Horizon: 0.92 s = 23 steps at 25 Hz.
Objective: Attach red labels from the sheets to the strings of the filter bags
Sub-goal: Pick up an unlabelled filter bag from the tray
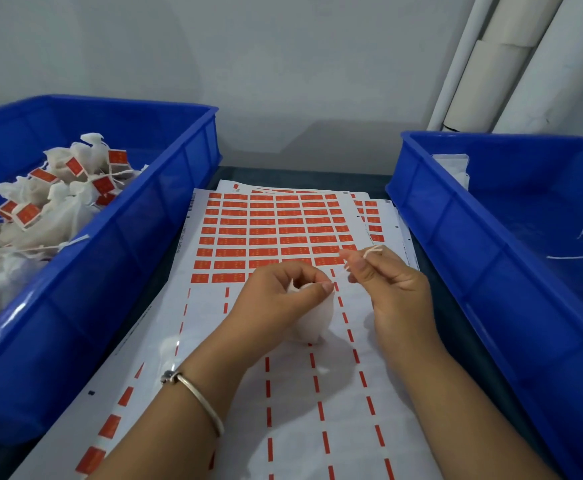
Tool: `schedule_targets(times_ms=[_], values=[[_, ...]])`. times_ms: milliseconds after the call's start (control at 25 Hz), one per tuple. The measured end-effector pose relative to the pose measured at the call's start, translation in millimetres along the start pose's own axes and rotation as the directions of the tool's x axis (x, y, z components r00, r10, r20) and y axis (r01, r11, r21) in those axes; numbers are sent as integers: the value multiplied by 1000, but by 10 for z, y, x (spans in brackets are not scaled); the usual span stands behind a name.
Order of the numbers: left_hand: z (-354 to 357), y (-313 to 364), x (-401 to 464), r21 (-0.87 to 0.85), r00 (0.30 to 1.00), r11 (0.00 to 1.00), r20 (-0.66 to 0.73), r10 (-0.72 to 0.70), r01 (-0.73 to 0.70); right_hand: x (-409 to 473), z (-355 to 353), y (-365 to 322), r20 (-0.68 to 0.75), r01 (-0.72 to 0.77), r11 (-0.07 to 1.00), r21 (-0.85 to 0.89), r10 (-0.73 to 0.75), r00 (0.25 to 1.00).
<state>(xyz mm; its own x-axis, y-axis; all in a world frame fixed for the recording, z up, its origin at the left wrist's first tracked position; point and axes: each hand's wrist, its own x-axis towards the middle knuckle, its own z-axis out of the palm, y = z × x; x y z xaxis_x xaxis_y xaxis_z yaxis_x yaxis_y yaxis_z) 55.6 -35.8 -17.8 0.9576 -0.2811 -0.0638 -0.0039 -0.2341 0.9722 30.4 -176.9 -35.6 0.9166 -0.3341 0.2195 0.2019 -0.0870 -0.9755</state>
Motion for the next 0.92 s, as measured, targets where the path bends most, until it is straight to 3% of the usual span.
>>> schedule_targets(times_ms=[400,560,760,920], values=[[-65,-34,12,90,995,995,100,25,-34,86,-64,43,-152,-99,988,115,116,982],[-122,-21,11,-84,992,996,123,-14,24,38,19,54,1,-209,958,198,213,977],[-135,-3,16,-349,999,936,36,-35,46,-1,83,70,161,-209,975,73,195,968],[-160,2,28,-483,995,872,-10,-99,82,-66,153,79,402,-219,975,-48,219,889]])
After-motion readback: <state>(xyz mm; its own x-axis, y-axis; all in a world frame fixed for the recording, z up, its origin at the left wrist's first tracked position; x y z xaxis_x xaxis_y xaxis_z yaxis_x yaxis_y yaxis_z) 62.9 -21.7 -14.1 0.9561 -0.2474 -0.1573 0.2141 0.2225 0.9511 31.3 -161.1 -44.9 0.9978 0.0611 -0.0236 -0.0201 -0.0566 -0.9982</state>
